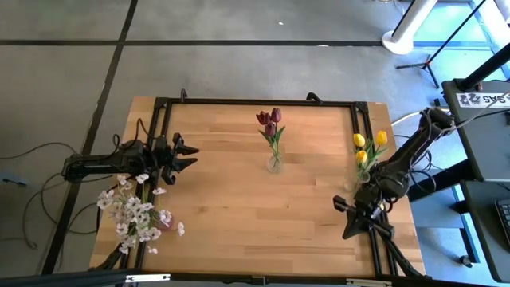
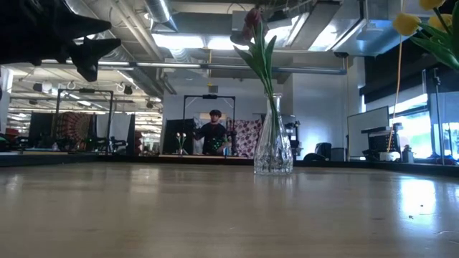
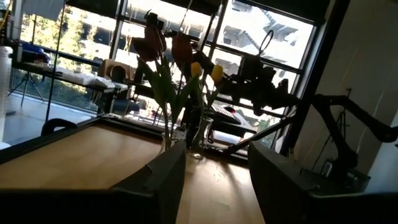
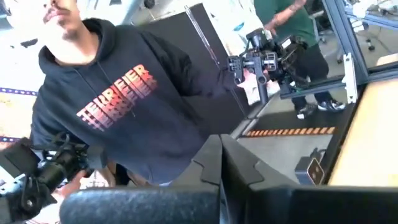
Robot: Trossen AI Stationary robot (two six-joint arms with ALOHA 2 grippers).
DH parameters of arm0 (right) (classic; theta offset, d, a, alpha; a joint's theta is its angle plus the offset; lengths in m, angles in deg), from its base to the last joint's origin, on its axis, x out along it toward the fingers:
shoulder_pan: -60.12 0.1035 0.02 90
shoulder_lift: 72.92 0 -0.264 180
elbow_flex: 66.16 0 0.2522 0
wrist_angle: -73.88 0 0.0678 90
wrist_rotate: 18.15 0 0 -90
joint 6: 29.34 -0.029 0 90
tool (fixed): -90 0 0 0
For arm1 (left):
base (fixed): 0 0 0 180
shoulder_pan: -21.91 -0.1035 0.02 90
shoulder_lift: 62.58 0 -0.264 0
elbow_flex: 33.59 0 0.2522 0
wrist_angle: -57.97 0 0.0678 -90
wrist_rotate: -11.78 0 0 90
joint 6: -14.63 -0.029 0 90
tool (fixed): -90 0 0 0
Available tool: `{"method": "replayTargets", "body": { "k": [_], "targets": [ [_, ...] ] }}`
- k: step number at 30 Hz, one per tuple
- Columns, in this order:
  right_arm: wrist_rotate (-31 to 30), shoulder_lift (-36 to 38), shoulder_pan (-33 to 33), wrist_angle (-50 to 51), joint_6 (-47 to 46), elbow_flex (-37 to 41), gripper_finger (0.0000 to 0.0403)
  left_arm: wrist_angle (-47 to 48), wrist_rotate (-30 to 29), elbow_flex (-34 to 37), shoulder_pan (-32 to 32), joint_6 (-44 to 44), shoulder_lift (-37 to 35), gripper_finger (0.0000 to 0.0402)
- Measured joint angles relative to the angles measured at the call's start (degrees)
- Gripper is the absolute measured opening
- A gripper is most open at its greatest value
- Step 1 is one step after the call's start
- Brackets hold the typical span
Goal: Sort flowers into vase by color
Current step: Return to Home Position
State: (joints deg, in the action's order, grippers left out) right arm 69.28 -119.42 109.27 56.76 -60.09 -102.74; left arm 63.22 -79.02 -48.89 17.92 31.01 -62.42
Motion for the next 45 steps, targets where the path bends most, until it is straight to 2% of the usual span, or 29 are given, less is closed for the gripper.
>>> {"method": "replayTargets", "body": {
  "k": [5,8,10,15,19,24,30,32,37,40,45],
  "targets": [
    [0.4,0.0,-0.8,-13.8,3.0,7.9,0.0001,-0.2,0.0,0.0,0.0,0.0,0.0,0.0169],
    [3.6,0.1,-4.3,-17.3,2.6,11.5,0.0000,-0.2,0.0,0.0,0.0,0.0,0.0,0.0169],
    [7.1,0.1,-8.2,-17.1,2.3,12.7,0.0000,-0.1,0.0,0.0,0.0,0.0,0.0,0.0169],
    [21.0,0.1,-20.2,-16.7,3.8,13.8,0.0000,0.0,0.0,0.0,0.0,0.0,0.0,0.0169],
    [25.6,0.9,-26.4,-15.8,4.2,13.9,0.0000,0.0,0.0,0.0,0.0,0.0,0.0,0.0169],
    [20.2,3.1,-26.0,-11.8,7.8,13.9,0.0000,0.0,0.0,0.0,0.0,0.0,0.0,0.0169],
    [8.2,10.3,-18.8,-0.2,16.8,13.9,0.0000,0.3,0.0,0.0,0.0,0.0,0.0,0.0169],
    [6.2,13.0,-16.7,2.3,19.6,13.9,0.0000,0.3,0.0,0.0,0.0,0.0,0.0,0.0169],
    [8.3,18.6,-14.2,7.3,26.4,13.9,0.0000,0.5,0.0,-0.1,0.0,0.0,0.0,0.0169],
    [9.8,21.5,-14.4,9.1,27.1,15.2,0.0000,1.5,0.0,-0.1,0.0,0.0,0.0,0.0169],
    [14.3,26.7,-17.4,3.2,25.6,22.0,0.0000,5.0,0.0,-0.1,0.0,0.0,0.0,0.0169]
  ]
}}
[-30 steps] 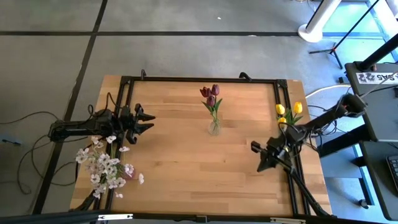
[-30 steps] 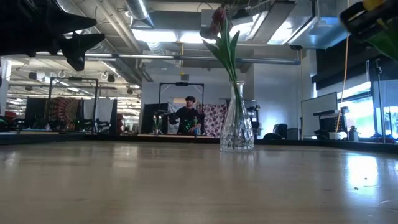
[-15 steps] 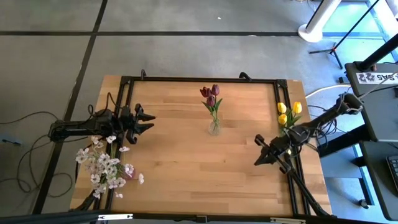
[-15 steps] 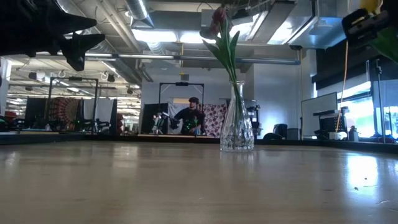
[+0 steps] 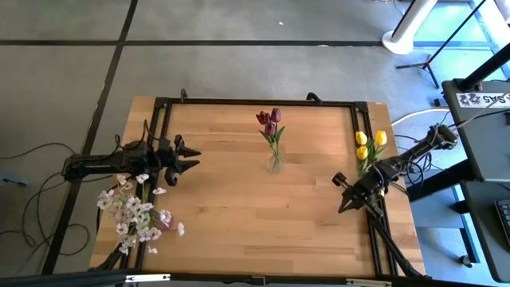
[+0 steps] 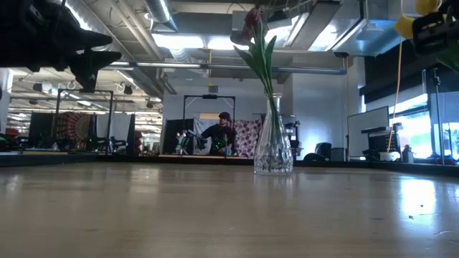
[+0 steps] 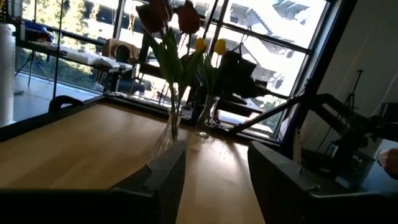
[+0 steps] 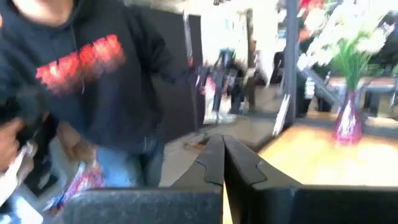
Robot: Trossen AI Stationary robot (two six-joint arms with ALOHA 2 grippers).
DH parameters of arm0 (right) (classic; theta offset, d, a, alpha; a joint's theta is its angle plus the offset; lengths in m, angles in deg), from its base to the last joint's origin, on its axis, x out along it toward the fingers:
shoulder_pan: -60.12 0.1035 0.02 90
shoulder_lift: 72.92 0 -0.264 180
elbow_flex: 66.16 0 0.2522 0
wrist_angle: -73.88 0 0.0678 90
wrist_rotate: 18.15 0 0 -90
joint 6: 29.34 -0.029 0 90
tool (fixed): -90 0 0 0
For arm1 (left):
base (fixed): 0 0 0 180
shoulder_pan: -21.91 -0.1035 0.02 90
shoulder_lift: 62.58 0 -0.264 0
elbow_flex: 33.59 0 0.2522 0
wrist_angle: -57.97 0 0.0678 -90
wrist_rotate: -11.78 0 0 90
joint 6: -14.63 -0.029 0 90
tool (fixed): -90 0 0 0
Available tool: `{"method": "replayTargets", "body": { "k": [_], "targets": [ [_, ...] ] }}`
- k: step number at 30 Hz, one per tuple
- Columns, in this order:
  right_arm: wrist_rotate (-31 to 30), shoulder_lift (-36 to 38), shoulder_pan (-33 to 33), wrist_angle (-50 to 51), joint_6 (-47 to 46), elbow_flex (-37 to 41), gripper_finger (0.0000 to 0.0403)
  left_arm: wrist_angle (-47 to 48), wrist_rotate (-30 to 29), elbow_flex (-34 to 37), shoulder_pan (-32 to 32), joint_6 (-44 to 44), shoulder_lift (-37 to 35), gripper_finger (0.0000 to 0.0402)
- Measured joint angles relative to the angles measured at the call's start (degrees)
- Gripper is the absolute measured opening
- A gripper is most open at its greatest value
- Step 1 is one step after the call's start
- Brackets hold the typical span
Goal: Sort flowers into vase by color
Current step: Return to Home Position
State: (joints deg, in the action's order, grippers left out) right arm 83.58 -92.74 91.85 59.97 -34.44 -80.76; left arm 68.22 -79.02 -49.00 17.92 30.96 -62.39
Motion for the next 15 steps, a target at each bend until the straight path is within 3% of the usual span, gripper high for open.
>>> {"method": "replayTargets", "body": {
  "k": [9,15],
  "targets": [
    [7.5,6.2,-8.2,7.0,-2.5,0.0,0.0000,-0.1,0.6,0.0,-0.3,0.0,0.0,0.0169],
    [9.4,11.8,-11.9,17.2,-2.2,-0.3,0.0000,1.2,8.6,1.2,-1.5,-1.0,0.0,0.0169]
  ]
}}
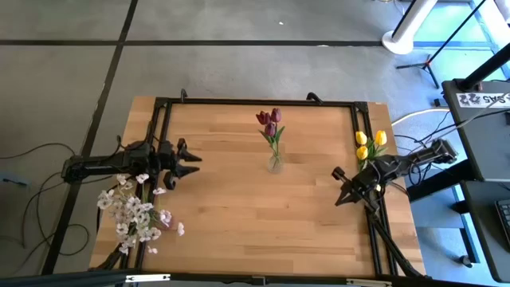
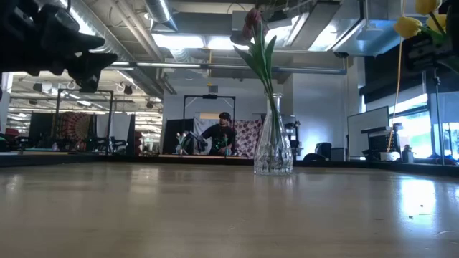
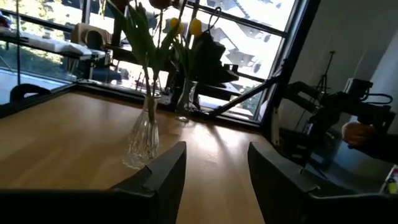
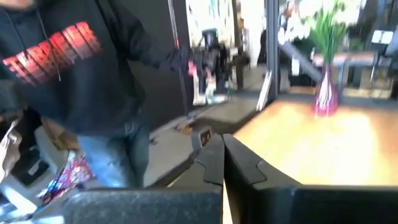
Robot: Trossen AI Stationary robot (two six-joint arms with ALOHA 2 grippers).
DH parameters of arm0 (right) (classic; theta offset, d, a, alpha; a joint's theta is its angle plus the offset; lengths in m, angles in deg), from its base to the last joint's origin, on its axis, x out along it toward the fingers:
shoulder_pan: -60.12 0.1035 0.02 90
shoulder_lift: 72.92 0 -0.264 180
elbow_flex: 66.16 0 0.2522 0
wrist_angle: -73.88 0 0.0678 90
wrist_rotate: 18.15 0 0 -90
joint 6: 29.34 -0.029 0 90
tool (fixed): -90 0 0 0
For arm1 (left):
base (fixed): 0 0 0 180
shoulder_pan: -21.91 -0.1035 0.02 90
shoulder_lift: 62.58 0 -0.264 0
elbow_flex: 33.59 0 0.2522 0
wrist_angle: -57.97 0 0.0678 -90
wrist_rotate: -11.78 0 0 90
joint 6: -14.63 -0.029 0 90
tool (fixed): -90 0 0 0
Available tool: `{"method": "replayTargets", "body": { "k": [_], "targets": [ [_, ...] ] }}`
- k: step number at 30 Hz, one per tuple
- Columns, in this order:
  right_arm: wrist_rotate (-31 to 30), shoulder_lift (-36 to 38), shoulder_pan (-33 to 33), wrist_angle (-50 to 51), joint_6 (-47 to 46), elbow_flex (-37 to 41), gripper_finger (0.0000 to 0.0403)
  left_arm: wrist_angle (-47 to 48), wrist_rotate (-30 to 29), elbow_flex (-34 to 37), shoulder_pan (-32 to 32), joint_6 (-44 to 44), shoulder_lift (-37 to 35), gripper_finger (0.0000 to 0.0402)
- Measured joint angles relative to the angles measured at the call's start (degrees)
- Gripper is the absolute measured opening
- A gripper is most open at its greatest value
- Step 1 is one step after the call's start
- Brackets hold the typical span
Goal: Sort flowers into vase by color
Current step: Return to Home Position
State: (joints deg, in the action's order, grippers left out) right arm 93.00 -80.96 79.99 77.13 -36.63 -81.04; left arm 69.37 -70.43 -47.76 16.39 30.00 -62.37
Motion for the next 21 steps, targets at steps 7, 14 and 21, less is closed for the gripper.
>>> {"method": "replayTargets", "body": {
  "k": [7,14,21],
  "targets": [
    [-7.1,2.4,-0.4,5.8,1.0,0.2,0.0000,0.5,-2.5,0.0,-0.2,-3.6,0.0,0.0169],
    [-19.9,2.1,-0.4,9.6,0.1,0.1,0.0001,0.8,-2.8,0.0,-0.2,-4.0,0.0,0.0169],
    [-20.5,2.1,-0.4,9.8,0.1,0.1,0.0001,0.8,-2.8,0.0,-0.2,-3.9,0.0,0.0169]
  ]
}}
